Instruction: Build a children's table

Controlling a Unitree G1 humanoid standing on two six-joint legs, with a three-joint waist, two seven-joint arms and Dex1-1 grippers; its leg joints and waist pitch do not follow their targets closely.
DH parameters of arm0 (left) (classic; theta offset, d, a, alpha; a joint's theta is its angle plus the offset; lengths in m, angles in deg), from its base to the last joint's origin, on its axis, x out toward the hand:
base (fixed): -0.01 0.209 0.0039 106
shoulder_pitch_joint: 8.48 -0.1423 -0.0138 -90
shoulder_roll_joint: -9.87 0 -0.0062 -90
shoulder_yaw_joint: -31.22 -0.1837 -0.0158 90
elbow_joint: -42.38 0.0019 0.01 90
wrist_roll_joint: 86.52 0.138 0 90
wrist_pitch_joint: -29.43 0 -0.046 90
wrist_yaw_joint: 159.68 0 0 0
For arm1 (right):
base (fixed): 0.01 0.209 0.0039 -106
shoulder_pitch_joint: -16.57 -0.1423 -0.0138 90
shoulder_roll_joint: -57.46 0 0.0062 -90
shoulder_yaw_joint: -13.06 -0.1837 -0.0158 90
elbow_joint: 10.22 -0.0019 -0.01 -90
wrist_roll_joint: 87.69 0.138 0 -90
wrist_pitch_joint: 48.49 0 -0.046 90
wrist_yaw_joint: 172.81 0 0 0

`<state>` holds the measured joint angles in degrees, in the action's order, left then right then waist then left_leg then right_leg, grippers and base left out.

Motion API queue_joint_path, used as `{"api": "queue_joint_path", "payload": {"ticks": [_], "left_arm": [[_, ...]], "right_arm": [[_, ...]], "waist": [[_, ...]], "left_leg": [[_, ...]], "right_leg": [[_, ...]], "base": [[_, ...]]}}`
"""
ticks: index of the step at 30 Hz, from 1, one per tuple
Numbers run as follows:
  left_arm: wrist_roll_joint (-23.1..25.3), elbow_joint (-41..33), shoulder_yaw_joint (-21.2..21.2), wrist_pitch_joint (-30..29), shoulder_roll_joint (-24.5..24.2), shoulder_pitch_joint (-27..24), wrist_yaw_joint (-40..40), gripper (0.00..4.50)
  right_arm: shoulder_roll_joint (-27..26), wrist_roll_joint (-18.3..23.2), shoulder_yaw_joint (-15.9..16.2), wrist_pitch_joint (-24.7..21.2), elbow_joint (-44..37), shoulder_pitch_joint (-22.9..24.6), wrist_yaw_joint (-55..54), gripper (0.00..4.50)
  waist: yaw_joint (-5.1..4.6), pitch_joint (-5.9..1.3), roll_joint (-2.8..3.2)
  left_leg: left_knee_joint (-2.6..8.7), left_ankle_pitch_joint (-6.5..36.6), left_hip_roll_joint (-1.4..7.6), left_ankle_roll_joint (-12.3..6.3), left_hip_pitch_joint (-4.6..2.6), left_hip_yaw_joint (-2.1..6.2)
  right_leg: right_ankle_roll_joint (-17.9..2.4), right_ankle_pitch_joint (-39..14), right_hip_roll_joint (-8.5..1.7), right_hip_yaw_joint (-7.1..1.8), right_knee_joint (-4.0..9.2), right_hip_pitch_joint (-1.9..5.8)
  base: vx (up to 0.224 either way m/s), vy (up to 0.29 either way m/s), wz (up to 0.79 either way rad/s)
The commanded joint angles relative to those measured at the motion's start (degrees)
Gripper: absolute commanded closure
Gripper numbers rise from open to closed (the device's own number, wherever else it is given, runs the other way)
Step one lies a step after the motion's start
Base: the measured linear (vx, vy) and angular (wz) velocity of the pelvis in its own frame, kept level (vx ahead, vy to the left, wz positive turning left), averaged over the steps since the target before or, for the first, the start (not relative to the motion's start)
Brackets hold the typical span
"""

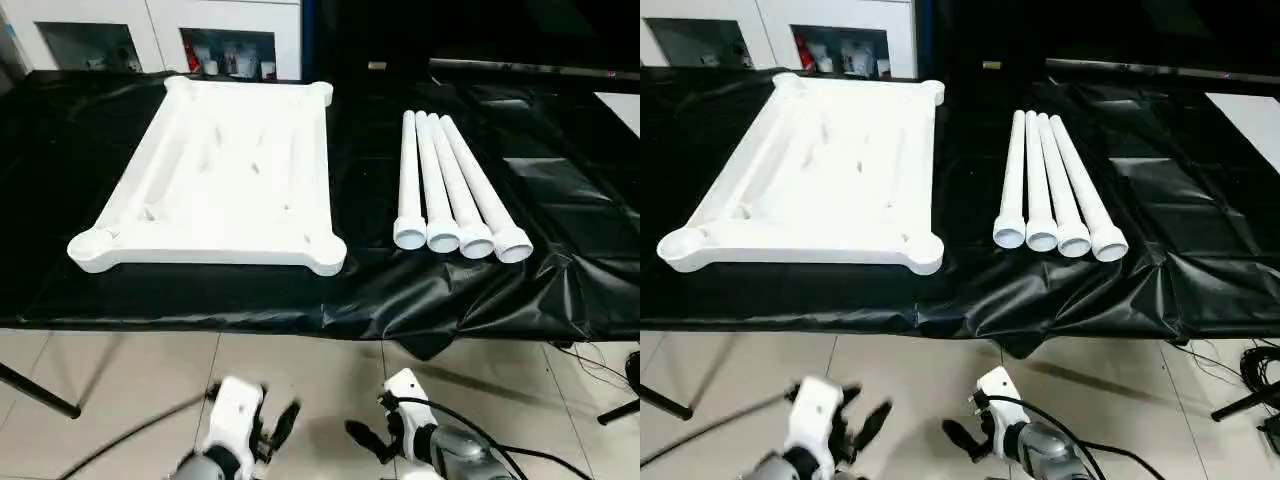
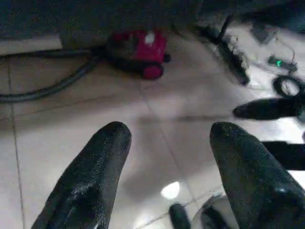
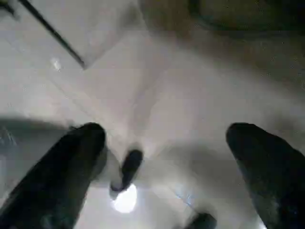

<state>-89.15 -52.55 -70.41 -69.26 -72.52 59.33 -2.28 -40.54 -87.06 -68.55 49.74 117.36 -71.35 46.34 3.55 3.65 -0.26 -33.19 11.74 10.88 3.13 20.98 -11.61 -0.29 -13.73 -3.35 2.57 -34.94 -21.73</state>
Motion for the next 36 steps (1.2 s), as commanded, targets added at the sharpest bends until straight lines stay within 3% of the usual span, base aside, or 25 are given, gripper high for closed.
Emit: {"api": "queue_joint_path", "payload": {"ticks": [1,2,3,4,6,8,10,11,12,13,15,21,24,25,27,28,29,30,31,33,34,35,36], "left_arm": [[0.3,-5.0,-1.1,-3.6,-2.4,-3.6,-1.0,1.32],[0.3,-5.0,-1.1,-3.6,-2.4,-3.6,-1.0,1.32],[0.9,-6.6,-1.2,-4.4,-3.0,-4.9,-0.7,1.32],[0.9,-6.7,-1.2,-4.4,-3.0,-5.0,-0.7,1.32],[1.2,-8.5,-1.0,-5.6,-3.5,-6.8,0.0,1.32],[1.2,-10.1,-0.8,-6.2,-4.0,-8.3,0.3,1.32],[1.7,-12.5,0.1,-7.5,-4.1,-10.1,1.8,1.32],[1.5,-13.3,0.6,-7.8,-4.0,-10.5,2.2,1.32],[1.2,-13.9,1.1,-8.1,-3.8,-10.9,2.5,1.32],[0.9,-14.5,1.3,-8.6,-3.8,-11.2,2.8,1.32],[-0.6,-20.1,2.8,-10.1,-4.2,-13.1,3.4,1.32],[-3.4,-28.1,5.4,-10.2,-5.9,-13.0,1.7,1.32],[-3.9,-29.5,6.8,-12.4,-6.1,-8.8,1.9,1.32],[-3.9,-28.9,7.8,-13.8,-5.5,-4.7,3.1,1.32],[-3.7,-28.3,8.3,-14.6,-5.1,-2.3,4.0,1.32],[-3.0,-26.5,8.9,-14.8,-4.5,1.5,5.4,1.32],[-1.6,-23.2,9.6,-15.6,-3.5,7.2,8.1,1.32],[-1.3,-22.7,9.7,-15.8,-3.4,8.1,8.6,1.32],[-0.3,-19.8,10.0,-16.4,-2.8,12.2,10.5,1.32],[0.0,-18.3,10.0,-16.3,-2.5,14.2,11.1,1.32],[0.9,-14.6,10.0,-14.6,-2.1,18.8,12.2,1.32],[0.9,-13.7,10.1,-14.5,-2.0,20.1,12.4,1.32],[0.9,-13.6,10.1,-14.5,-1.9,20.3,12.4,1.32]], "right_arm": [[3.3,4.0,1.5,-8.4,-24.9,8.4,3.7,0.0],[3.3,4.0,1.5,-8.4,-24.9,8.4,3.7,0.0],[4.3,4.8,0.6,-9.4,-27.7,9.7,4.1,0.0],[4.3,4.8,0.6,-9.4,-27.8,9.7,4.1,0.0],[5.3,5.4,-0.4,-9.8,-30.5,11.4,3.9,0.0],[6.0,6.5,-1.7,-10.8,-33.4,13.4,3.9,0.0],[7.3,8.2,-2.8,-15.6,-41.0,17.4,2.2,0.0],[7.9,8.6,-3.2,-16.9,-43.5,18.7,1.6,0.0],[8.4,9.0,-3.5,-17.8,-45.4,19.8,1.4,0.0],[8.8,9.2,-3.8,-19.3,-47.4,20.7,1.2,0.0],[11.2,11.2,-5.1,-22.0,-54.3,25.0,2.3,0.0],[10.9,14.7,-5.9,-22.5,-58.4,27.3,2.3,0.0],[8.0,12.8,-3.3,-19.9,-54.0,25.2,0.2,0.0],[4.6,10.6,-1.0,-18.3,-51.2,23.1,-2.8,0.0],[2.3,9.2,0.4,-17.5,-49.5,21.9,-5.0,0.0],[-0.4,7.0,2.4,-17.1,-47.4,19.8,-7.8,0.0],[-4.4,2.1,5.0,-15.5,-43.4,15.8,-13.8,0.0],[-5.1,1.2,5.5,-15.1,-42.5,15.1,-15.0,0.0],[-9.3,-3.1,7.6,-12.8,-36.6,10.9,-21.1,0.0],[-13.1,-5.2,9.1,-10.2,-31.0,8.0,-25.0,0.0],[-19.5,-9.3,12.2,-6.2,-20.7,2.9,-32.6,0.0],[-21.1,-10.5,13.0,-5.0,-17.7,1.5,-35.1,0.0],[-21.4,-10.7,13.1,-4.9,-17.1,1.2,-35.5,0.0]], "waist": [[0.33,-1.75,-0.37],[0.41,-1.75,-0.41],[-0.03,-1.73,-0.57],[-0.35,-1.52,-0.27],[-0.5,-1.17,-0.38],[-0.32,-1.12,-0.38],[-0.06,-1.14,-0.16],[0.06,-1.23,-0.35],[0.15,-1.46,-0.01],[0.07,-1.34,-0.15],[0.15,-1.41,0.17],[0.02,-1.51,-0.18],[-0.1,-1.86,0.0],[-0.33,-1.83,-0.4],[-0.32,-2.2,-0.1],[-0.46,-2.18,-0.6],[-0.54,-2.46,-0.64],[-0.76,-2.71,-0.33],[-0.96,-2.78,-0.61],[-1.14,-3.27,-0.52],[-1.28,-3.24,-0.78],[-1.4,-3.5,-0.6],[-1.53,-3.57,-0.6]], "left_leg": [[4.51,12.8,3.88,-5.6,-0.21,2.07],[4.34,12.9,3.96,-5.49,-0.27,1.99],[4.69,13.8,3.78,-5.52,0.16,2.07],[5.07,15.5,3.72,-4.57,0.26,2.21],[4.99,19.1,3.84,-2.75,-0.46,2.13],[5.03,19.7,3.8,-2.29,-0.49,2.17],[5.06,19.0,3.71,-2.06,-0.46,2.22],[4.98,18.7,3.73,-2.1,-0.53,2.18],[4.9,17.9,3.64,-2.34,-0.51,2.23],[4.97,18.1,3.48,-2.5,-0.31,2.19],[4.95,18.3,3.51,-2.31,-0.25,2.31],[4.95,19.4,3.35,-2.19,-0.29,2.64],[4.71,18.1,3.19,-1.53,-0.67,2.47],[4.78,17.7,3.14,-1.2,-0.42,2.44],[4.58,16.5,3.03,-0.27,-0.7,2.47],[4.62,16.0,2.97,-0.32,-0.48,2.44],[4.6,15.4,2.93,0.2,-0.56,2.43],[4.51,15.2,2.62,1.11,-1.05,2.37],[4.48,13.7,2.67,1.55,-0.52,2.44],[4.42,11.5,2.54,2.24,-0.62,2.63],[4.33,11.3,2.6,2.44,-0.69,2.45],[4.03,11.6,2.35,2.84,-1.13,2.24],[3.94,11.6,2.14,3.01,-0.97,2.27]], "right_leg": [[-7.6,-3.2,-4.52,-3.21,4.56,2.14],[-7.1,-3.1,-4.5,-3.34,4.52,2.01],[-7.1,-5.4,-4.65,-3.24,4.71,1.89],[-7.2,-10.9,-4.7,-3.1,5.27,1.6],[-7.4,-18.0,-4.75,-3.62,6.16,0.68],[-6.9,-19.0,-4.65,-3.74,6.32,0.65],[-6.5,-15.7,-4.25,-3.83,6.15,0.81],[-6.1,-14.4,-4.05,-3.82,5.97,0.88],[-6.2,-11.8,-4.09,-3.83,5.64,0.97],[-5.8,-12.3,-4.11,-3.69,5.83,0.98],[-5.6,-13.1,-4.27,-3.74,5.91,1.12],[-4.2,-19.8,-4.47,-3.62,6.43,0.88],[-4.6,-18.3,-4.24,-3.53,6.17,0.52],[-4.7,-17.8,-4.18,-3.45,6.05,0.57],[-5.3,-15.7,-4.24,-3.51,5.75,0.56],[-5.3,-14.5,-4.07,-3.41,5.63,0.82],[-5.5,-12.5,-3.92,-3.26,5.29,0.99],[-6.2,-11.6,-3.83,-3.24,5.0,0.55],[-6.7,-9.0,-4.08,-3.28,4.63,0.83],[-7.1,-5.1,-4.16,-3.07,4.08,1.46],[-7.2,-3.2,-3.94,-2.95,3.96,1.26],[-7.5,-2.9,-3.86,-2.91,3.84,1.04],[-7.6,-1.6,-3.74,-2.95,3.66,1.43]], "base": [[0.0,0.0,0.0],[0.0,0.0,0.0],[0.0,0.0,0.0],[0.0,0.0,0.0],[0.0,0.0,0.0],[0.0,0.0,0.0],[0.0,0.0,0.0],[0.0,0.0,0.0],[0.0,0.0,0.0],[0.0,0.0,0.0],[0.0,0.0,0.0],[0.0,0.0,0.0],[0.0,0.0,0.0],[0.0,0.0,0.0],[0.0,0.0,0.0],[0.0,0.0,0.0],[0.0,0.0,0.0],[0.0,0.0,0.0],[0.0,0.0,0.0],[0.0,0.0,0.0],[0.0,0.0,0.0],[0.0,0.0,0.0],[0.0,0.0,0.0]]}}
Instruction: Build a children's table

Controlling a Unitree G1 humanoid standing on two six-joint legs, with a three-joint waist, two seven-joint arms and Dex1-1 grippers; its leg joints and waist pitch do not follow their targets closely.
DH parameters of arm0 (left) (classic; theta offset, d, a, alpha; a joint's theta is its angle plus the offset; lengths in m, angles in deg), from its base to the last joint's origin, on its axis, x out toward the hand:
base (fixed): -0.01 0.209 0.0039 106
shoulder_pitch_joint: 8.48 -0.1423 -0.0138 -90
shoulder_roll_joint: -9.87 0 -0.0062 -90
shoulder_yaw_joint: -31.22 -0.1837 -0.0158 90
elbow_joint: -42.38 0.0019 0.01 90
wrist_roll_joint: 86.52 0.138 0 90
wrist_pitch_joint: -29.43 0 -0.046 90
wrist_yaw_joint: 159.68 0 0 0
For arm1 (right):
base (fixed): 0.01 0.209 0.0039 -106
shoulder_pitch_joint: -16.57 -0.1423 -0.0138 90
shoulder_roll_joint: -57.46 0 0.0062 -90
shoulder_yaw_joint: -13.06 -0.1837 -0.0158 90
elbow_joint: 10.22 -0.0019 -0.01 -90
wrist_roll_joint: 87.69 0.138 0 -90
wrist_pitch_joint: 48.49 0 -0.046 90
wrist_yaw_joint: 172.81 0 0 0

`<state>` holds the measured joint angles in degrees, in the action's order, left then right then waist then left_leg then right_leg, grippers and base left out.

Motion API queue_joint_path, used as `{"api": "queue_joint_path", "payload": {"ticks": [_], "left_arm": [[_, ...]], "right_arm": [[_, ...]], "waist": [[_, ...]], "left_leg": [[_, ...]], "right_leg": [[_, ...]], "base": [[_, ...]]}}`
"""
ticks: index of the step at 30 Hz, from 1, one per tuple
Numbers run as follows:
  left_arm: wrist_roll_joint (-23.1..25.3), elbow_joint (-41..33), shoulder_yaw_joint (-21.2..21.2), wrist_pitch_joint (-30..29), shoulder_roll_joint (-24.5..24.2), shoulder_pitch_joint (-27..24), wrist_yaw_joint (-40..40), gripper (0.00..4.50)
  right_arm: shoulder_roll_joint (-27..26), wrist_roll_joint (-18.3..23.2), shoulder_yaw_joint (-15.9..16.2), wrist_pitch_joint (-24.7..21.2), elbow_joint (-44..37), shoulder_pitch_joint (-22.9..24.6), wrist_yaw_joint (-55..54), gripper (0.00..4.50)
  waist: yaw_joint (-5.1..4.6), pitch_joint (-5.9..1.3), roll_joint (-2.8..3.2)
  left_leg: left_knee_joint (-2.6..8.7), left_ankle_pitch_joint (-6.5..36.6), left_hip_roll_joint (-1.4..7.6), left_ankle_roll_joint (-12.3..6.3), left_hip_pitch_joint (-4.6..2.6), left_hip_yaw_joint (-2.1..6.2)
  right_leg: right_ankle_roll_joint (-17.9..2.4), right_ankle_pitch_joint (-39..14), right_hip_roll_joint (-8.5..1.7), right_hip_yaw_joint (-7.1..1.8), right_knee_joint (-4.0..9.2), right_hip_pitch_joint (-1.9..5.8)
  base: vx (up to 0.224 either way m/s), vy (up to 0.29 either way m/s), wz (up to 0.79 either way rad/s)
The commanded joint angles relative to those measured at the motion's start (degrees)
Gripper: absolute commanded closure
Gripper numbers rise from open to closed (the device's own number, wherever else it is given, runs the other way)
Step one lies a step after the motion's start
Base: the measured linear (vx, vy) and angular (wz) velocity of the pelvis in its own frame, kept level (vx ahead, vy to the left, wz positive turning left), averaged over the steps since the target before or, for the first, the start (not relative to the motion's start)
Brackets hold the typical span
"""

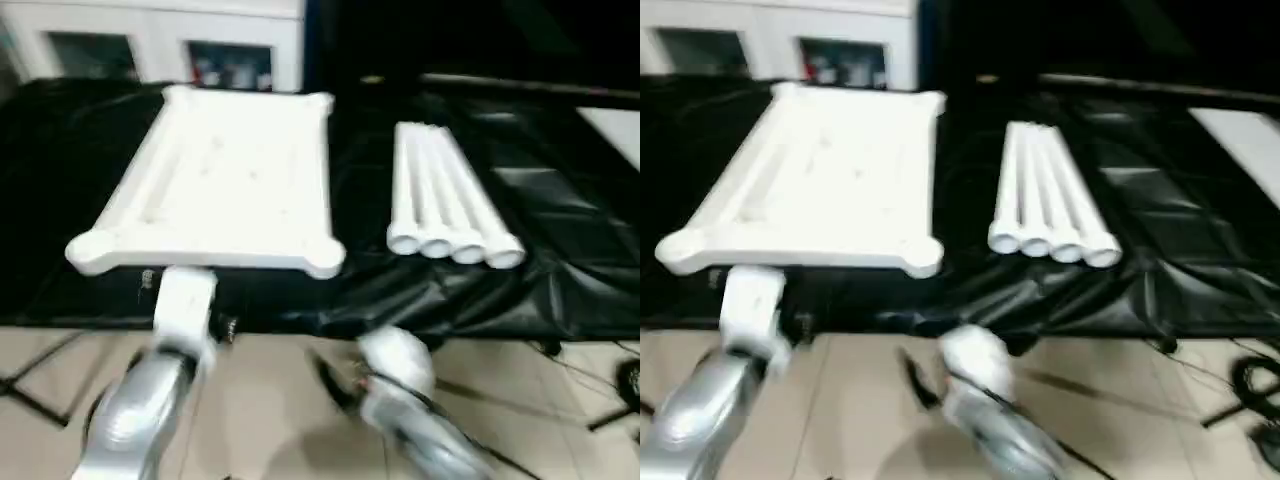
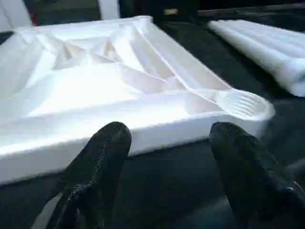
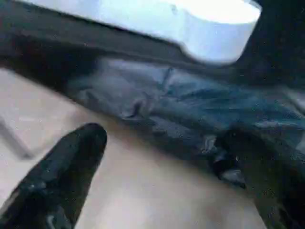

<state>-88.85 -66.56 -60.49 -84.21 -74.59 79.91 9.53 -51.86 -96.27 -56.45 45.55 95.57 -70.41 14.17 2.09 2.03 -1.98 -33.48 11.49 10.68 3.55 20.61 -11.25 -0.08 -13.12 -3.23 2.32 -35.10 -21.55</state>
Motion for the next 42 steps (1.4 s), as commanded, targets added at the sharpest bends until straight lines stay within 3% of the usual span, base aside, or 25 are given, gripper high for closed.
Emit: {"api": "queue_joint_path", "payload": {"ticks": [1,2,3,4,5,6,7,10,13,14,15,16,17,18,19,24,28,33,35,36,37,38,40,41,42], "left_arm": [[-0.1,2.9,1.5,0.0,1.2,4.1,2.1,1.32],[-0.2,3.3,1.7,-0.1,1.4,5.0,2.3,1.32],[-0.2,3.6,1.9,-0.1,1.5,5.6,2.5,1.32],[-0.2,4.9,2.0,-0.3,2.0,7.3,2.8,1.32],[-0.2,5.1,1.8,-0.8,2.1,7.4,2.7,1.32],[-0.2,5.1,1.7,-0.8,2.1,7.4,2.7,1.32],[-0.2,5.1,1.6,-1.2,2.2,7.4,2.6,1.32],[0.7,5.5,0.1,0.9,1.6,5.5,1.8,1.32],[1.3,5.7,-1.3,1.8,0.8,3.8,0.8,1.32],[1.8,5.9,-1.9,2.1,0.4,3.2,0.5,1.32],[2.3,5.8,-2.4,2.1,-0.1,2.5,0.1,1.32],[2.3,5.8,-2.4,2.1,-0.1,2.5,0.1,1.32],[2.7,5.6,-2.3,1.5,-0.1,2.5,0.7,1.32],[2.7,5.5,-2.0,1.4,0.1,2.5,1.0,1.32],[2.5,5.4,-1.6,1.3,0.3,2.7,1.3,1.32],[3.5,5.8,-1.8,3.4,0.1,3.7,2.3,1.32],[3.8,6.5,-1.6,4.0,1.6,5.3,3.8,1.32],[2.2,6.2,-0.5,1.3,2.2,7.0,3.6,1.32],[1.7,6.1,-0.1,1.2,2.3,7.6,3.7,1.32],[1.4,6.1,0.0,1.4,2.4,8.0,3.6,1.32],[1.4,6.1,0.0,1.4,2.3,8.0,3.6,1.32],[1.9,6.1,-0.3,1.8,2.2,8.1,3.6,1.32],[2.4,6.3,-0.5,1.8,2.2,8.1,3.8,1.32],[2.5,6.4,-0.5,1.8,2.3,8.1,3.8,1.32],[2.5,6.3,-0.5,1.8,2.3,8.1,3.8,1.32]], "right_arm": [[-12.0,-0.8,-1.1,-6.8,-4.0,-4.2,-6.1,0.0],[-10.0,1.5,-3.7,-10.1,-11.2,-5.2,-3.9,0.0],[-8.5,3.2,-5.6,-12.5,-16.3,-5.9,-2.3,0.0],[-1.4,10.3,-13.3,-19.4,-32.1,-7.4,4.7,0.0],[-0.1,11.8,-15.0,-20.1,-34.2,-7.4,5.5,0.0],[0.1,12.0,-15.2,-20.2,-34.4,-7.4,5.6,0.0],[0.7,12.7,-16.1,-20.8,-35.8,-7.3,5.8,0.0],[6.2,18.3,-15.9,-20.6,-35.0,-6.0,8.4,0.0],[12.6,21.3,-16.7,-16.8,-28.6,-4.2,12.6,0.0],[13.3,21.7,-18.3,-17.6,-27.3,-3.4,15.3,0.0],[12.6,21.9,-21.6,-20.0,-26.5,-3.0,18.3,0.0],[12.6,21.9,-21.7,-20.0,-26.5,-3.0,18.3,0.0],[11.5,23.1,-24.8,-22.0,-25.5,-4.4,19.0,0.0],[11.3,24.2,-26.4,-22.6,-24.4,-5.7,18.8,0.0],[11.0,25.4,-27.3,-23.9,-24.2,-6.7,18.2,0.0],[13.3,28.6,-26.8,-21.6,-21.3,-9.3,15.3,0.0],[12.7,20.2,-25.4,-18.3,-18.4,-10.2,15.2,0.0],[12.2,20.1,-23.7,-19.2,-17.2,-12.6,11.9,0.0],[12.6,19.4,-22.1,-19.1,-16.9,-13.4,11.3,0.0],[13.0,17.9,-20.7,-18.5,-16.6,-14.0,11.0,0.0],[13.0,17.9,-20.6,-18.4,-16.5,-14.0,11.1,0.0],[12.3,17.3,-20.3,-17.7,-16.2,-14.4,11.7,0.0],[10.9,17.7,-20.9,-18.6,-16.4,-15.0,12.4,0.0],[10.8,17.8,-20.9,-18.5,-16.7,-15.0,12.7,0.0],[10.8,17.9,-20.8,-18.6,-16.8,-15.0,12.8,0.0]], "waist": [[0.11,-1.77,0.81],[0.08,-1.51,0.78],[0.56,-1.73,1.24],[0.36,-1.91,0.33],[0.84,-2.44,0.28],[0.75,-2.22,0.09],[1.1,-1.76,0.63],[1.31,-1.82,0.75],[1.5,-1.82,-0.2],[1.42,-1.64,-0.02],[1.53,-1.94,-0.51],[1.62,-1.9,-0.49],[1.67,-1.96,-0.56],[1.65,-1.99,0.04],[1.52,-1.79,0.0],[1.42,-2.0,0.35],[1.58,-2.24,0.5],[1.61,-2.41,0.47],[1.57,-2.33,0.15],[1.78,-1.85,0.77],[1.45,-1.77,0.91],[1.44,-1.71,0.76],[1.89,-0.76,1.19],[1.96,-0.38,1.28],[1.78,-0.41,1.52]], "left_leg": [[4.34,12.3,2.57,2.42,-0.63,1.87],[4.46,13.3,2.14,1.92,-0.53,1.8],[4.66,14.4,2.7,1.63,-0.94,2.24],[4.64,13.4,2.87,1.0,-0.45,2.49],[4.3,11.8,3.17,0.78,-0.55,2.59],[4.04,8.6,2.89,-0.05,-0.23,2.34],[4.17,9.7,2.79,0.28,-0.53,1.96],[4.38,12.2,2.69,1.42,-0.55,1.9],[4.47,19.5,2.88,2.81,-1.08,2.1],[4.46,20.6,2.84,2.55,-1.03,2.03],[4.17,19.7,2.72,1.64,-0.8,1.93],[4.13,18.8,2.68,1.02,-0.6,1.9],[4.16,16.0,2.68,0.24,-0.03,2.0],[4.14,14.5,2.79,-0.32,-0.05,1.98],[4.17,14.1,2.77,-0.37,-0.02,2.01],[3.78,12.5,2.67,0.19,-0.29,1.79],[3.64,10.0,2.7,-0.06,-0.1,1.74],[3.51,8.3,2.7,-0.5,-0.18,1.71],[3.59,10.0,2.59,-0.21,-0.42,1.62],[5.07,14.7,1.27,-5.4,2.29,4.0],[4.35,20.1,0.79,-7.34,1.6,4.9],[4.07,20.2,0.7,-7.69,2.11,5.12],[2.5,23.7,0.29,-6.29,1.71,4.78],[2.07,24.8,0.24,-6.03,1.09,4.62],[2.37,24.1,0.71,-5.64,0.9,4.65]], "right_leg": [[-7.7,-1.6,-4.04,-2.74,3.83,1.2],[-6.6,-2.2,-3.38,-2.85,4.08,1.5],[-5.8,-1.0,-3.43,-2.84,3.69,1.58],[-5.2,0.8,-3.57,-2.74,3.31,2.34],[-5.2,2.7,-4.07,-2.75,2.97,2.42],[-5.0,4.8,-4.03,-2.73,2.77,2.01],[-4.8,1.5,-4.03,-2.81,3.39,1.35],[-4.7,-3.6,-4.16,-2.94,4.01,1.3],[-4.2,-11.7,-3.91,-2.79,4.89,1.02],[-4.4,-12.9,-3.86,-2.89,5.02,0.66],[-4.5,-12.7,-3.98,-3.06,5.04,0.77],[-5.0,-12.1,-4.05,-3.17,5.02,0.78],[-5.6,-10.9,-4.26,-3.08,4.8,1.15],[-6.3,-9.6,-4.3,-3.03,4.74,1.01],[-6.8,-10.4,-4.29,-2.88,4.73,1.05],[-7.1,-8.7,-4.07,-2.72,4.62,1.03],[-8.3,-5.1,-4.0,-2.61,4.2,1.2],[-9.4,-1.3,-4.04,-2.57,3.67,1.46],[-9.3,-3.5,-3.98,-2.45,3.82,1.61],[-7.8,-10.9,-5.62,0.8,4.45,4.25],[-7.1,-20.8,-6.6,1.78,5.88,4.37],[-6.8,-24.5,-7.22,2.08,6.69,5.31],[-5.1,-42.1,-8.73,4.56,9.98,7.47],[-4.9,-44.5,-8.92,5.29,10.71,7.53],[-5.3,-43.2,-8.18,6.02,10.87,8.52]], "base": [[0.0,0.0,0.0],[0.0,0.0,0.0],[0.0,0.0,0.0],[-0.055,0.015,0.0],[-0.061,0.028,-0.06],[-0.061,0.028,-0.06],[0.0,0.0,0.0],[0.0,0.0,0.0],[0.0,0.0,0.0],[0.0,0.0,0.0],[0.0,0.0,0.0],[0.0,0.0,0.0],[0.0,0.0,0.0],[0.0,0.0,0.0],[0.0,0.0,0.0],[0.0,0.0,0.0],[0.0,0.0,0.0],[0.0,0.0,0.0],[0.0,0.0,0.0],[0.0,0.0,0.0],[-0.008,-0.014,0.38],[0.023,-0.013,0.54],[0.03,-0.009,0.56],[0.059,0.008,0.59],[0.059,0.008,0.59]]}}
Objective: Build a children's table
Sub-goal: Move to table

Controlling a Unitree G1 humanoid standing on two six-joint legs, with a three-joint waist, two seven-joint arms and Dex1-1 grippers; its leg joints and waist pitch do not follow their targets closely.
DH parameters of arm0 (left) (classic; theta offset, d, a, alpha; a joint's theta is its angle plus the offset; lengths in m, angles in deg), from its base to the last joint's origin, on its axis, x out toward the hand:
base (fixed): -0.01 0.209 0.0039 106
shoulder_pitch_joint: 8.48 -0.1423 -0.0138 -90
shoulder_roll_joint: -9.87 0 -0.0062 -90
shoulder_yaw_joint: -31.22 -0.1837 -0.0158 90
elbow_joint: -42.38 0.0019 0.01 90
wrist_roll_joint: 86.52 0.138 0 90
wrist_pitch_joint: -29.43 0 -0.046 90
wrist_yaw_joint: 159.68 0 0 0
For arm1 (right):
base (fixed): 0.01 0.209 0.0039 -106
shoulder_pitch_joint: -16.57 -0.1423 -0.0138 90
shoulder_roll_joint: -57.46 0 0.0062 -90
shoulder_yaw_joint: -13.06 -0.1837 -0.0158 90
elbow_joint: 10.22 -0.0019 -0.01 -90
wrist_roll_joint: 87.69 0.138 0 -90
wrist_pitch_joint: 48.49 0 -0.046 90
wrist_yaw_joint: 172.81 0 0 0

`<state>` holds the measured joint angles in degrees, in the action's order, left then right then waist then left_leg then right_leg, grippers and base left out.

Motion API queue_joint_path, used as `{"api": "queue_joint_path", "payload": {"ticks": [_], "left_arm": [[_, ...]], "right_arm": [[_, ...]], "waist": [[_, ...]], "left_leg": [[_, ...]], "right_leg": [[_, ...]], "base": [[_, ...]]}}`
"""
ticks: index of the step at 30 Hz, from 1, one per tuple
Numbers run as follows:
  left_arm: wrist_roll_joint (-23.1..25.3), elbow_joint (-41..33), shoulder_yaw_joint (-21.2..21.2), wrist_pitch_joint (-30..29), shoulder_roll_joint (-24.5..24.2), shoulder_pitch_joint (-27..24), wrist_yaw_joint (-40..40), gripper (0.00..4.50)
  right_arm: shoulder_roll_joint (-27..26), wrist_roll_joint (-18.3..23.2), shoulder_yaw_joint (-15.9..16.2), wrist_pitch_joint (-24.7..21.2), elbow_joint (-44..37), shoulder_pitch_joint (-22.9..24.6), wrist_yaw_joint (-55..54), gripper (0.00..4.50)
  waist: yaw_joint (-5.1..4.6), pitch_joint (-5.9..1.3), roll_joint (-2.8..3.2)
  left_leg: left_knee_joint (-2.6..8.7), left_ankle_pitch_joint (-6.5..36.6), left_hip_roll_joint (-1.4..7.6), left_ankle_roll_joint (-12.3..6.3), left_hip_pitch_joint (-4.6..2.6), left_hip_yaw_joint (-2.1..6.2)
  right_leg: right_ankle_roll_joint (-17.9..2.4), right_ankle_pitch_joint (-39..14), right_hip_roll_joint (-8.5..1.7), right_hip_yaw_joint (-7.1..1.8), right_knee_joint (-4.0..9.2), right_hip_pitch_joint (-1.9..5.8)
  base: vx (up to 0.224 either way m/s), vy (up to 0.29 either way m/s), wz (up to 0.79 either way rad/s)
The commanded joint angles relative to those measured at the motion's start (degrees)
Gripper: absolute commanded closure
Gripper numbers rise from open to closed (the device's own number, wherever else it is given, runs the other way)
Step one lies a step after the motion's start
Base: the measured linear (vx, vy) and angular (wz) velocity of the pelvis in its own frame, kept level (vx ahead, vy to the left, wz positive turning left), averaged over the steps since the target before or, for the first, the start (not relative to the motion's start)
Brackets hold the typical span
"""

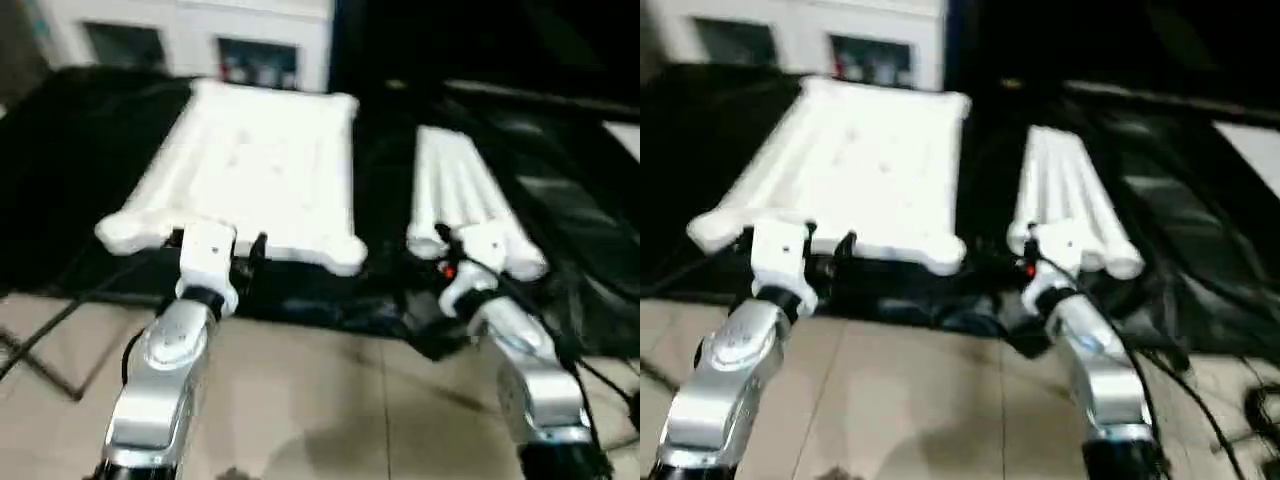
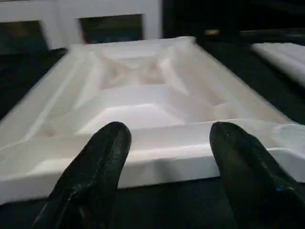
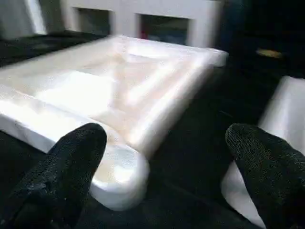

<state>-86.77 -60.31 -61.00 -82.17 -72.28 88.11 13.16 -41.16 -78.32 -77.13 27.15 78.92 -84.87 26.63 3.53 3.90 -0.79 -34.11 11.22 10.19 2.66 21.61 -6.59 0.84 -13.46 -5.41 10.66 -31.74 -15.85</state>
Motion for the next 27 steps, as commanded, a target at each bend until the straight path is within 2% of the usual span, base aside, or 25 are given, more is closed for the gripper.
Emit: {"api": "queue_joint_path", "payload": {"ticks": [1,2,3,5,6,7,9,10,11,12,13,14,15,16,17,18,19,20,21,22,23,24,25,26,27], "left_arm": [[0.4,0.0,0.0,-0.5,0.0,-0.1,0.2,1.32],[0.4,0.0,0.0,-0.5,0.0,-0.1,0.2,1.32],[0.3,0.0,-0.2,-0.7,0.0,0.0,0.0,1.32],[0.2,0.1,-0.2,-0.8,-0.1,0.0,-0.1,1.32],[0.1,0.2,-0.2,-0.8,-0.1,0.1,-0.2,1.32],[-0.1,0.2,-0.2,-0.8,-0.1,0.1,-0.3,1.32],[-0.2,0.8,-0.2,-0.6,-0.1,0.2,-0.6,1.32],[-0.4,1.0,-0.3,-0.6,-0.1,0.2,-0.9,1.32],[-0.4,1.1,-0.4,-0.7,-0.2,0.2,-1.1,1.32],[-0.4,1.3,-0.4,-0.6,-0.2,0.2,-1.3,1.32],[-0.6,1.4,-0.5,-0.6,-0.4,0.2,-1.8,1.32],[-0.6,1.5,-0.5,-0.6,-0.4,0.2,-1.9,1.32],[-0.7,1.6,-0.5,-0.5,-0.5,0.1,-2.1,1.32],[-0.8,1.6,-0.6,-0.4,-0.6,0.1,-2.4,1.32],[-0.8,1.6,-0.6,-0.4,-0.6,0.1,-2.5,1.32],[-0.9,1.7,-0.8,-0.2,-0.9,0.2,-2.8,1.32],[-0.9,1.7,-0.9,-0.1,-1.0,0.2,-3.0,1.32],[-0.9,1.7,-0.9,-0.1,-1.0,0.2,-3.0,1.32],[-1.3,2.0,-1.3,0.2,-1.7,0.2,-4.4,1.32],[-1.1,2.4,-1.6,0.6,-2.4,0.2,-5.2,1.32],[-0.9,2.8,-1.7,0.9,-2.9,0.2,-5.8,1.32],[-0.8,3.7,-1.6,1.3,-3.8,0.6,-6.8,1.32],[-0.9,4.2,-1.5,1.3,-4.2,0.8,-7.3,1.15],[-0.9,4.2,-1.5,1.3,-4.2,0.8,-7.3,1.15],[-2.3,5.8,-1.1,2.0,-6.8,2.2,-11.6,1.05]], "right_arm": [[0.1,1.0,-0.1,-1.2,-0.6,-0.8,0.1,0.0],[0.1,1.0,-0.1,-1.2,-0.6,-0.8,0.1,0.0],[0.4,1.4,0.0,-2.1,-1.2,-1.0,0.0,0.0],[0.7,1.6,0.2,-2.3,-1.5,-1.0,-0.2,0.0],[0.9,1.7,0.4,-2.4,-1.7,-1.0,-0.3,0.0],[1.0,1.9,0.5,-2.5,-1.9,-1.0,-0.5,0.0],[1.0,1.7,0.3,-3.0,-2.3,-1.1,-0.4,0.0],[0.7,1.9,-0.1,-3.4,-2.4,-1.0,-0.4,0.0],[0.4,2.0,-0.4,-4.0,-2.6,-1.0,-0.4,0.0],[0.2,2.2,-0.7,-4.6,-2.9,-0.9,-0.5,0.0],[0.2,2.3,-0.6,-5.1,-3.4,-0.8,-0.6,0.0],[0.2,2.3,-0.6,-5.1,-3.5,-0.8,-0.6,0.0],[0.5,2.4,-0.3,-5.3,-4.2,-0.6,-1.1,0.0],[0.9,2.0,0.1,-5.2,-4.8,-0.6,-1.6,0.0],[0.9,2.0,0.1,-5.2,-4.8,-0.6,-1.6,0.0],[1.1,2.4,0.0,-5.5,-5.2,-0.6,-1.7,0.0],[1.1,2.2,-0.2,-5.7,-5.3,-0.7,-1.7,0.0],[1.1,2.2,-0.2,-5.7,-5.3,-0.7,-1.7,0.0],[1.1,1.9,-0.6,-6.3,-5.5,-1.0,-1.4,0.0],[1.2,1.9,-0.7,-6.5,-5.7,-1.2,-1.2,0.0],[1.4,2.0,-0.7,-6.7,-5.8,-1.4,-1.1,0.0],[1.7,2.4,-0.4,-6.9,-6.0,-1.6,-0.4,0.0],[2.1,2.8,-0.1,-6.9,-6.1,-1.8,-0.1,0.0],[2.1,2.8,-0.1,-6.9,-6.1,-1.8,-0.1,0.0],[3.8,4.3,1.0,-7.5,-6.4,-2.4,3.2,0.0]], "waist": [[-0.38,-2.54,1.2],[-0.82,-2.16,1.42],[-1.69,-2.41,1.52],[-2.12,-2.43,0.82],[-2.03,-2.55,-0.03],[-0.38,-3.56,-0.83],[1.43,-4.87,-1.45],[1.6,-5.65,-0.7],[1.41,-6.04,0.04],[-2.07,-7.55,3.02],[-3.68,-7.13,1.38],[-3.02,-6.29,0.69],[-2.57,-5.74,0.06],[-1.38,-4.85,-2.71],[-1.22,-5.19,-3.78],[0.82,-4.72,-5.27],[1.37,-5.15,-4.17],[0.97,-4.97,-4.14],[0.79,-4.18,-2.93],[0.41,-4.05,-2.98],[0.01,-3.44,-1.66],[-1.41,-3.55,1.1],[-1.43,-4.67,1.29],[-1.43,-4.67,1.29],[-0.97,-5.34,1.19]], "left_leg": [[3.67,27.6,3.06,-2.11,-4.68,-0.36],[5.41,38.7,4.87,1.57,-7.49,1.39],[8.22,42.8,6.97,1.96,-8.78,3.55],[8.54,39.7,6.55,-1.22,-8.9,3.76],[7.37,33.8,4.2,-4.63,-7.41,1.63],[3.77,20.3,0.13,-7.18,-1.74,-2.04],[-0.88,4.8,-0.84,-10.3,2.81,-1.71],[-0.58,-2.0,-1.0,-11.15,4.15,-1.29],[0.62,-5.9,-0.69,-11.48,3.07,-1.12],[1.77,-19.3,5.81,-10.71,-13.26,3.84],[0.79,-39.4,11.5,-15.56,-16.71,7.24],[1.05,-41.6,10.98,-15.55,-14.53,5.65],[2.77,-32.7,8.9,-13.92,-11.83,1.39],[2.6,-14.8,2.02,-14.39,-7.57,-1.18],[0.94,-4.7,-2.46,-14.45,-5.74,-3.26],[-5.4,12.0,-5.28,-11.31,-2.85,-2.96],[-7.25,6.8,-3.5,-7.44,-0.05,0.2],[-7.8,4.6,-3.26,-5.54,1.1,0.93],[-7.04,0.6,-2.39,-2.53,1.09,1.78],[-5.81,-2.3,-1.65,-1.98,1.34,1.86],[-1.01,-7.6,-0.3,-1.54,0.65,1.66],[3.23,-4.7,2.18,-2.58,1.16,2.36],[2.48,-4.6,3.38,-2.85,-0.49,3.02],[2.48,-4.6,3.38,-2.85,-0.49,3.02],[0.98,-15.1,3.58,-4.23,-2.01,3.07]], "right_leg": [[-6.8,-39.6,-3.76,-3.54,6.81,-0.36],[-7.6,-31.5,-1.34,-3.44,4.26,-1.9],[-8.1,-15.9,-0.32,-4.82,-0.96,-2.81],[-7.4,-10.8,-0.67,-5.8,-1.61,-3.25],[-8.5,-7.6,-2.15,-7.29,0.41,-1.92],[-9.9,-4.8,-4.15,-9.73,3.0,3.99],[-9.3,-7.5,-6.5,-11.92,4.48,7.94],[-7.9,-0.3,-3.99,-10.44,3.1,8.72],[-6.3,5.0,-1.72,-8.67,1.71,8.0],[-1.2,2.3,3.36,-5.76,-6.21,-5.5],[4.5,-8.3,-0.06,-6.28,-9.83,-11.5],[5.0,-6.3,-1.18,-6.85,-10.38,-12.06],[2.0,0.3,-1.97,-7.1,-10.3,-12.4],[-3.4,10.8,-1.85,-7.72,-4.45,-8.94],[-2.9,9.7,-1.87,-10.22,-2.11,-5.31],[-2.2,-19.8,-6.94,-16.98,3.56,-0.99],[-7.6,-23.7,-9.28,-17.18,2.5,2.13],[-9.2,-20.6,-9.02,-16.67,1.98,2.23],[-13.5,-14.2,-9.28,-15.2,2.39,1.22],[-15.7,-9.4,-8.81,-14.32,2.27,0.64],[-15.9,-7.2,-5.5,-10.38,1.61,-1.49],[-11.1,-3.5,-0.18,-7.98,-1.28,-2.13],[-10.3,1.2,-0.55,-8.37,-2.1,-2.55],[-10.3,1.2,-0.55,-8.37,-2.1,-2.55],[-12.3,16.3,-1.7,-9.24,-3.01,-3.71]], "base": [[0.045,0.012,0.43],[0.071,0.025,0.2],[0.071,0.025,0.2],[0.129,0.017,0.06],[0.132,0.005,0.05],[0.118,-0.018,0.04],[0.14,-0.02,0.01],[0.175,-0.006,0.02],[0.229,-0.044,-0.06],[0.229,-0.044,-0.06],[0.287,-0.132,-0.54],[0.156,-0.168,-0.92],[0.156,-0.168,-0.92],[0.04,-0.106,-0.65],[0.056,-0.059,-0.12],[0.056,-0.059,-0.12],[0.091,-0.056,0.0],[0.105,-0.034,-0.13],[0.105,-0.034,-0.13],[0.077,-0.008,-0.09],[0.083,0.049,-0.11],[0.083,0.049,-0.11],[0.106,0.076,-0.06],[0.082,0.065,0.07],[0.082,0.065,0.07]]}}
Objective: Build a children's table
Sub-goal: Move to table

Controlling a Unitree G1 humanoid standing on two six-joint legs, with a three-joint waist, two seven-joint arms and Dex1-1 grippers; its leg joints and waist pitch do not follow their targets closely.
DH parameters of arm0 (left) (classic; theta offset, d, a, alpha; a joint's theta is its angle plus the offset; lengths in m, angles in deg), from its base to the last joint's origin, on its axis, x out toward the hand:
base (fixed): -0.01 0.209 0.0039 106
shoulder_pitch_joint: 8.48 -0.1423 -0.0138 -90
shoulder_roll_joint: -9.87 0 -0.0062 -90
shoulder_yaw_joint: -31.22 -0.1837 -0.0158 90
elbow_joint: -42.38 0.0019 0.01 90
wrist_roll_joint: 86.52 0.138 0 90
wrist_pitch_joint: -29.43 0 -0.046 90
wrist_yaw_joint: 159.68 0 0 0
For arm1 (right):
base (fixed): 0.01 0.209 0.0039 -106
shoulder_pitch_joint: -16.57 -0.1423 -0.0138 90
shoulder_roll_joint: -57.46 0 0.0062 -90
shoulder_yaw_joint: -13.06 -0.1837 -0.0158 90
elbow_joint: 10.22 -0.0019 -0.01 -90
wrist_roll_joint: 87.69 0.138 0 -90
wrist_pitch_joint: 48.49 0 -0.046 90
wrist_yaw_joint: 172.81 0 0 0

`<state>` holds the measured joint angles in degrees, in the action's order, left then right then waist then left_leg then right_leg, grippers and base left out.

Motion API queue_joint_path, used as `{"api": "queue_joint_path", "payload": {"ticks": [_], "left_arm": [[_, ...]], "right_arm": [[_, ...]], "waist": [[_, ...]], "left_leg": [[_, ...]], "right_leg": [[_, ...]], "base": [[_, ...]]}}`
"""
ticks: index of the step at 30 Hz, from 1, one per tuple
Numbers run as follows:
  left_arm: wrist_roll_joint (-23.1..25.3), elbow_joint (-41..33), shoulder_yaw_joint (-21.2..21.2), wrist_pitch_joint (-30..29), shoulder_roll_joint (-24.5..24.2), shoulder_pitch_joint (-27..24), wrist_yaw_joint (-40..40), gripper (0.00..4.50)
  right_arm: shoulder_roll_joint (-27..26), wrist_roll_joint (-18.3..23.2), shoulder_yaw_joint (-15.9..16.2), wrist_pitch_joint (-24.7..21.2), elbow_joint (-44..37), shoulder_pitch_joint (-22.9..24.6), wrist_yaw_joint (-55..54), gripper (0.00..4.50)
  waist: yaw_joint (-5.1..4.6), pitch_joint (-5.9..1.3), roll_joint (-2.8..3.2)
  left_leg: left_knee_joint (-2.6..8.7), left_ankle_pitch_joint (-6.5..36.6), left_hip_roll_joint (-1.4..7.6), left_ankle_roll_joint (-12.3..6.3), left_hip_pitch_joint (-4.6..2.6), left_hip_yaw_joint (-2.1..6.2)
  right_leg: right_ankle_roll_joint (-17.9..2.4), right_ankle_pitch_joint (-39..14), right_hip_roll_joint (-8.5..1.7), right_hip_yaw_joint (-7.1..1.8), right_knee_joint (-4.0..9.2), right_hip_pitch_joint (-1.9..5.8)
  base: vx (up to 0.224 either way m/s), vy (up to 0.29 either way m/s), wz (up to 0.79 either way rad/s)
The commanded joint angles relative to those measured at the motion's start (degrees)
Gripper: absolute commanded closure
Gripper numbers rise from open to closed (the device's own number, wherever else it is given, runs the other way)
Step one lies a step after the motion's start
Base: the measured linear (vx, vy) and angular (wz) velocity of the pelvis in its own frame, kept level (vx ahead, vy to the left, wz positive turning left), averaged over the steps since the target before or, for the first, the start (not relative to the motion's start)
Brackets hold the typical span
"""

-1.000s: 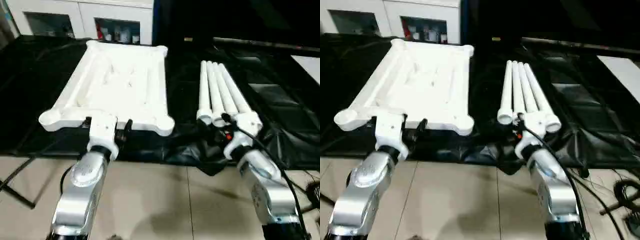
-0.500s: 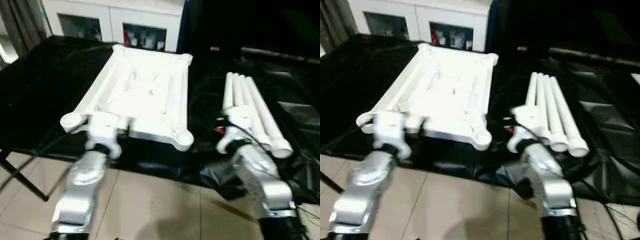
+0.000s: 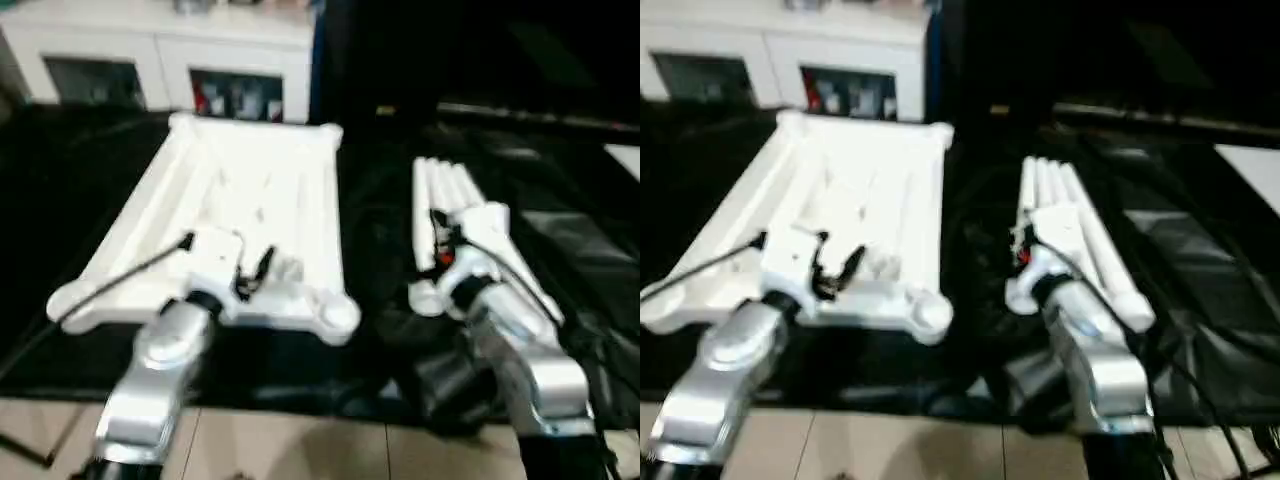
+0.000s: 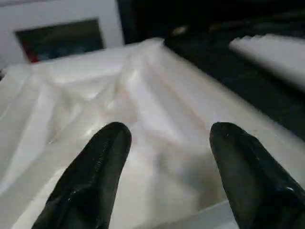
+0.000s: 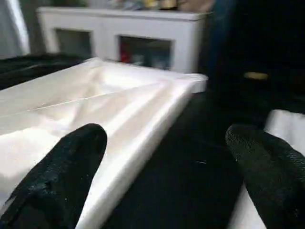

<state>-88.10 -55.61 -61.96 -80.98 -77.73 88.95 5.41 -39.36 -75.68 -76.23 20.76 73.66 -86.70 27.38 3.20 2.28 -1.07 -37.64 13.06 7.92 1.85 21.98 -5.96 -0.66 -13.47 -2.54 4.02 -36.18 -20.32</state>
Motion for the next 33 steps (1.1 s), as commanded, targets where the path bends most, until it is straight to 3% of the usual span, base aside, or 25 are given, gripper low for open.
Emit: {"api": "queue_joint_path", "payload": {"ticks": [1,2,3,4,5,6,8,9,10,12,14,18,20,21,22,23,25,26,33], "left_arm": [[-1.0,1.1,-0.1,0.8,-1.4,1.4,-3.8,0.98],[-1.8,1.7,-0.4,1.0,-2.7,2.2,-6.3,0.87],[-2.2,2.6,-1.0,1.0,-4.6,3.3,-9.1,0.87],[-3.1,4.3,-2.3,0.8,-7.1,5.4,-14.0,0.64],[-3.5,4.9,-2.8,0.7,-7.9,6.2,-15.8,0.64],[-3.6,5.7,-3.5,0.7,-8.8,7.1,-17.6,0.56],[-3.0,8.2,-6.3,0.6,-11.4,9.6,-23.3,0.5],[-3.0,8.3,-6.4,0.6,-11.5,9.7,-23.5,0.23],[-2.7,10.8,-9.1,1.1,-14.0,12.1,-30.0,0.14],[-2.7,11.7,-10.2,0.9,-14.9,13.1,-33.0,0.14],[-1.9,14.6,-12.6,2.1,-16.5,15.6,-38.0,0.14],[-0.9,19.2,-16.5,4.2,-18.0,19.2,-44.7,0.14],[-0.9,19.9,-17.3,3.8,-18.3,19.8,-46.4,0.14],[-0.9,20.3,-17.7,3.7,-18.3,20.1,-46.9,0.42],[-0.6,21.0,-18.1,4.1,-18.3,20.6,-47.2,0.5],[0.0,22.1,-18.5,5.1,-18.1,21.1,-47.4,0.5],[0.7,23.6,-18.8,6.5,-17.8,21.7,-47.1,0.7],[1.6,26.5,-19.0,8.0,-17.1,22.6,-46.8,0.7],[2.3,30.9,-19.0,9.7,-17.3,24.6,-47.8,1.36]], "right_arm": [[2.0,1.7,0.1,-1.1,-1.1,-0.6,2.5,0.0],[2.8,2.5,0.5,-1.7,-1.2,-0.9,4.2,0.0],[3.7,3.3,0.8,-2.2,-1.1,-1.4,6.3,0.0],[5.3,4.7,1.2,-3.2,-0.9,-2.2,10.1,0.0],[5.9,5.1,1.4,-3.5,-0.8,-2.4,11.5,0.0],[6.6,5.1,1.7,-3.5,-0.6,-2.6,12.8,0.0],[8.8,5.5,2.3,-4.1,0.2,-3.2,16.4,0.0],[8.9,5.5,2.3,-4.2,0.2,-3.2,16.5,0.0],[11.2,6.0,3.1,-4.6,1.4,-3.9,19.9,0.0],[12.3,6.0,3.5,-4.4,1.9,-4.2,21.4,0.0],[14.4,6.1,4.2,-4.4,2.9,-4.8,24.2,0.0],[18.8,7.3,4.6,-6.1,1.8,-4.6,30.0,0.0],[20.2,7.6,4.7,-6.5,1.3,-4.3,31.6,0.0],[20.8,7.6,4.8,-6.6,1.1,-4.1,32.4,0.0],[21.5,7.7,4.9,-6.7,0.9,-3.9,33.1,0.0],[22.2,7.8,5.1,-6.7,0.8,-3.8,33.8,0.0],[22.8,7.9,5.2,-6.7,0.7,-3.7,34.4,0.0],[23.5,8.3,5.7,-7.0,0.3,-3.6,35.3,0.0],[24.3,8.0,6.2,-7.2,-0.1,-3.3,37.2,0.0]], "waist": [[-0.06,-3.82,1.11],[-0.01,-3.78,0.87],[0.43,-3.51,0.88],[0.44,-3.08,0.86],[0.53,-2.89,1.0],[0.48,-2.49,0.82],[0.55,-2.29,0.84],[0.65,-2.21,1.08],[0.61,-2.12,1.16],[0.6,-2.09,1.11],[0.74,-2.23,1.42],[1.04,-2.63,1.64],[1.22,-2.68,1.62],[1.3,-2.76,1.87],[1.3,-2.81,1.77],[1.31,-2.84,2.25],[1.32,-2.85,2.01],[1.42,-2.77,2.31],[2.01,-2.69,2.28]], "left_leg": [[4.42,-19.2,4.95,-3.83,-1.75,1.78],[4.54,-18.2,4.67,-3.93,-1.41,1.38],[5.07,-12.8,4.39,-3.75,-1.08,0.77],[5.71,-4.7,4.64,-3.0,-1.16,0.37],[6.13,-0.7,4.77,-2.5,-1.17,0.29],[7.01,8.0,5.07,-0.68,-1.55,-0.08],[7.3,10.7,5.22,0.17,-1.66,-0.34],[7.38,12.7,5.23,1.08,-1.87,-0.58],[7.56,13.6,5.22,1.63,-1.74,-0.62],[7.65,14.2,5.2,2.02,-1.68,-0.79],[7.56,13.8,5.27,2.14,-1.69,-0.83],[7.18,8.2,5.18,-0.19,-1.43,-1.25],[7.04,6.0,5.35,-1.21,-1.27,-1.34],[6.92,5.2,5.33,-1.67,-1.22,-1.38],[6.87,4.6,5.46,-2.02,-1.19,-1.36],[6.81,4.5,5.43,-2.11,-1.16,-1.33],[6.75,4.9,5.51,-2.64,-1.29,-1.43],[6.78,6.0,5.5,-2.56,-1.53,-1.53],[7.04,8.3,5.91,-1.09,-1.74,-1.8]], "right_leg": [[-11.2,19.4,-4.8,-2.76,1.4,1.43],[-11.5,19.8,-5.06,-2.97,1.5,1.64],[-12.0,17.2,-5.52,-3.12,2.02,1.78],[-12.7,11.9,-5.85,-3.29,2.58,1.59],[-13.0,8.9,-6.12,-3.36,2.8,1.74],[-13.1,0.9,-6.37,-3.56,3.5,1.61],[-12.8,-2.9,-6.64,-3.71,3.87,1.44],[-12.2,-6.3,-6.69,-3.88,4.18,1.1],[-11.7,-8.0,-6.8,-3.97,4.41,1.15],[-11.0,-10.0,-6.88,-4.09,4.66,1.09],[-11.0,-10.7,-7.08,-4.14,4.65,1.1],[-12.9,-4.4,-6.94,-4.13,4.26,1.54],[-14.0,-1.7,-7.01,-4.03,4.0,1.65],[-14.4,-0.6,-6.96,-3.93,3.86,1.71],[-14.9,0.7,-6.95,-3.88,3.67,1.73],[-15.1,1.2,-6.92,-3.84,3.6,1.73],[-15.6,1.5,-6.81,-3.79,3.72,1.75],[-15.6,0.4,-6.66,-3.75,4.04,1.57],[-15.6,-2.8,-6.99,-3.88,4.11,1.35]], "base": [[0.032,0.064,0.04],[0.0,0.0,0.0],[0.0,0.0,0.0],[0.0,0.0,0.0],[0.0,0.0,0.0],[0.0,0.0,0.0],[0.0,0.0,0.0],[0.0,0.0,0.0],[0.0,0.0,0.0],[0.0,0.0,0.0],[0.0,0.0,0.0],[0.0,0.0,0.0],[0.0,0.0,0.0],[0.0,0.0,0.0],[0.0,0.0,0.0],[0.0,0.0,0.0],[0.0,0.0,0.0],[0.0,0.0,0.0],[0.0,0.0,0.0]]}}
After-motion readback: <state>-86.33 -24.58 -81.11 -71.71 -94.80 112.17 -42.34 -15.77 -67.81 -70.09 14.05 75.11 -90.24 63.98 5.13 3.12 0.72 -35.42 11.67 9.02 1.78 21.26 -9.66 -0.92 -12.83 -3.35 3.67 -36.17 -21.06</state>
